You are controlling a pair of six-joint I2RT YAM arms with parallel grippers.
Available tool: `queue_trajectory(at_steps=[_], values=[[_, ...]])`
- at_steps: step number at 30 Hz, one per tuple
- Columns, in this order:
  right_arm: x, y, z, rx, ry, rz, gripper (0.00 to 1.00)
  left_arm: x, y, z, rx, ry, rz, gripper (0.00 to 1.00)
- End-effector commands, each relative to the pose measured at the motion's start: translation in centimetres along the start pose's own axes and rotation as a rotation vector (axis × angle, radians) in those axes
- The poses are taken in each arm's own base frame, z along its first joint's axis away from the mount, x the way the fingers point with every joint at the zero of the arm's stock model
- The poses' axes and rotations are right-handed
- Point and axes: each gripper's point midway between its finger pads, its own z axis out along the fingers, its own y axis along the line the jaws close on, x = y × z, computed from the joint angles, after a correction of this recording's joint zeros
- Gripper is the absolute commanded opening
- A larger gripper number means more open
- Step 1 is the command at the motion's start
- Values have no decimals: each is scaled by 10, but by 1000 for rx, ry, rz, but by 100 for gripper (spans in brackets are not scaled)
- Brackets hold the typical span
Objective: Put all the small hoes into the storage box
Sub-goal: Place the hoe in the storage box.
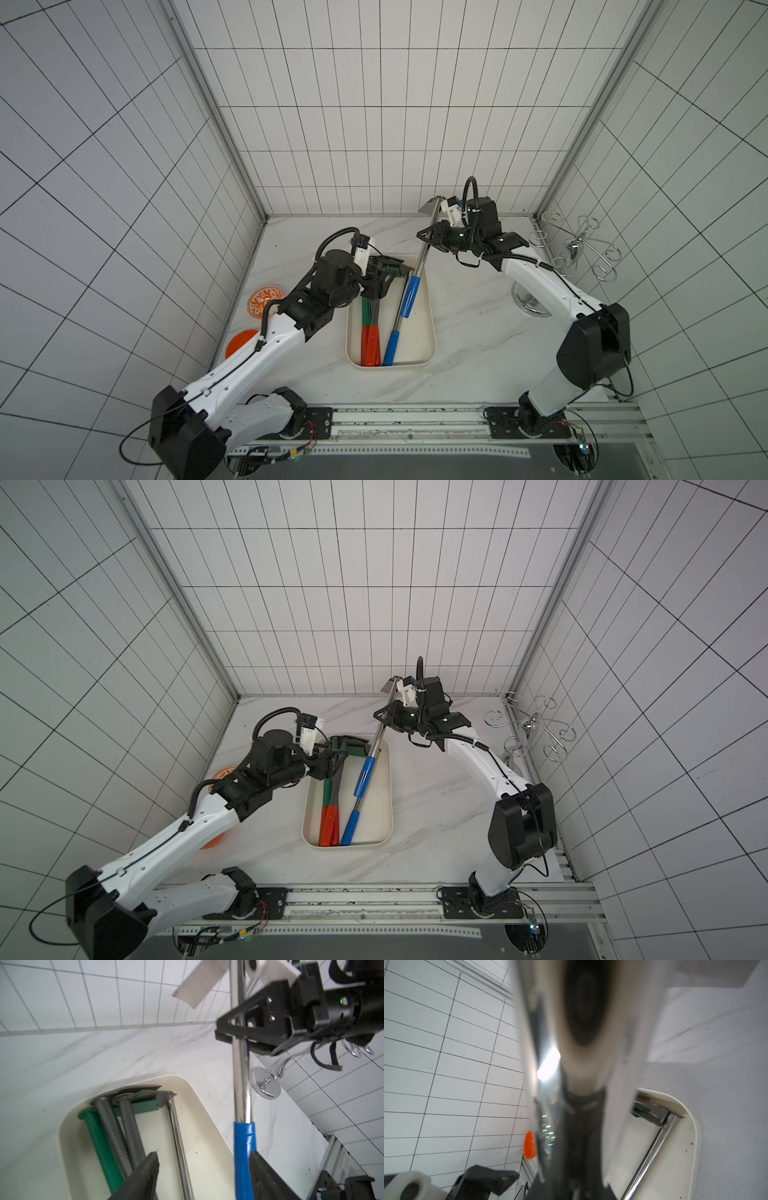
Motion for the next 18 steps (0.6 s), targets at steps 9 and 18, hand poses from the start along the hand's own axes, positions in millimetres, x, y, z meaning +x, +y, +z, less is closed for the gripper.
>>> queue_trajectory(at_steps=[9, 18], values=[[31, 45, -13, -388, 30, 18, 0, 27, 119, 2, -346, 118, -66, 71], [70, 29, 4, -423, 94, 94, 0, 74, 148, 25, -435, 353, -93, 71]])
